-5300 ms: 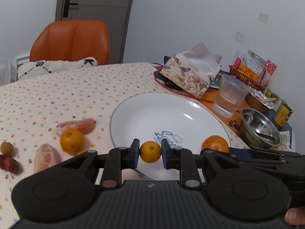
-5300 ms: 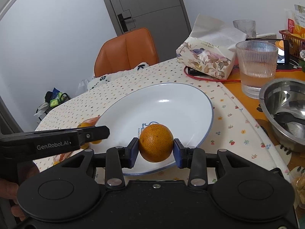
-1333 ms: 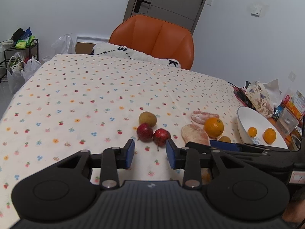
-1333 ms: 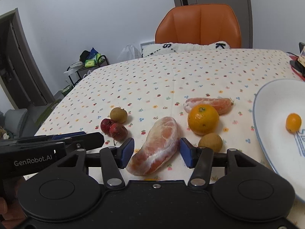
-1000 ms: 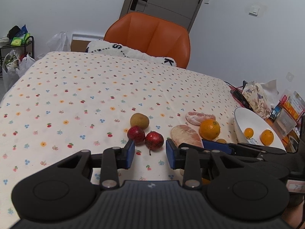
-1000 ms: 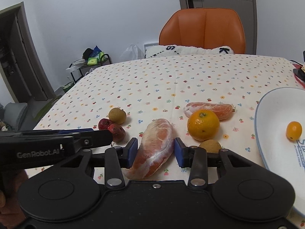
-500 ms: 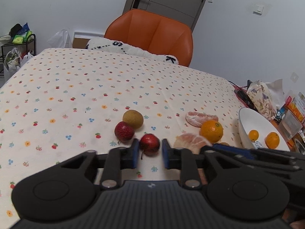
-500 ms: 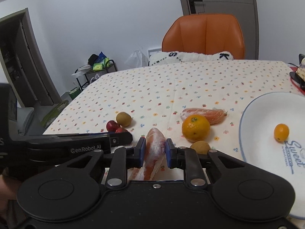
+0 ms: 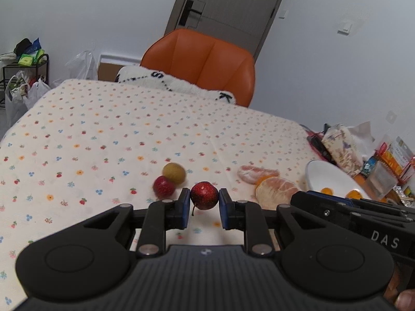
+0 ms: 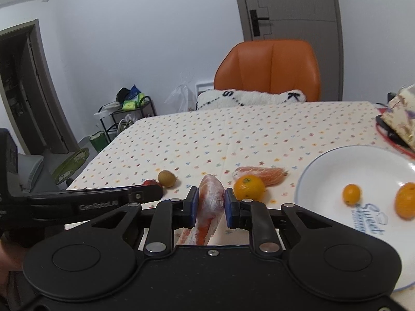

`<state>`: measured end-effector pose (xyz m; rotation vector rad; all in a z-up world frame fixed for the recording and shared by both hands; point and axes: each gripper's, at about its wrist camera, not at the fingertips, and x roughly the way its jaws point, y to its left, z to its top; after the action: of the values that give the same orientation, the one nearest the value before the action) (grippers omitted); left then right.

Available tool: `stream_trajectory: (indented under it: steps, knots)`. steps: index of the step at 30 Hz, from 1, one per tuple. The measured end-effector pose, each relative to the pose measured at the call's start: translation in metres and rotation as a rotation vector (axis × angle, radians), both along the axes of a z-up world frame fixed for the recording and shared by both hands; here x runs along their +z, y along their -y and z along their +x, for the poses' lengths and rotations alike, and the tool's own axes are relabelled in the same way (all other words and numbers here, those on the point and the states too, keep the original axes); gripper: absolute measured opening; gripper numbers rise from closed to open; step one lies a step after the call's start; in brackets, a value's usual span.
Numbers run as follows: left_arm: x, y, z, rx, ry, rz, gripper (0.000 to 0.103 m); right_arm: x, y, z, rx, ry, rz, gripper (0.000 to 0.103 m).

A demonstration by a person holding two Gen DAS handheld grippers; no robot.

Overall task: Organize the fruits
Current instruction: 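Carry the pomelo segment and the red apple over the white plate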

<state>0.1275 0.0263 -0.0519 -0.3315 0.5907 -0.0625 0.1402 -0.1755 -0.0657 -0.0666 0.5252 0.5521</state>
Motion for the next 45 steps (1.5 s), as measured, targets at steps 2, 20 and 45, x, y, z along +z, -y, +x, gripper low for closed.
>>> stream_trajectory:
  steps: [2, 20, 45]
  knots:
    - [0.004, 0.005, -0.004, -0.009, 0.011, -0.005, 0.021, 0.006, 0.006, -0.004, -0.012, 0.014, 0.003, 0.019]
    - [0.029, 0.058, -0.017, -0.108, 0.075, 0.011, 0.021, 0.03, 0.091, -0.02, -0.205, 0.078, 0.052, 0.019]
    - [0.024, 0.152, 0.021, -0.305, 0.051, 0.004, 0.022, 0.012, 0.161, -0.015, -0.371, 0.055, 0.046, 0.019]
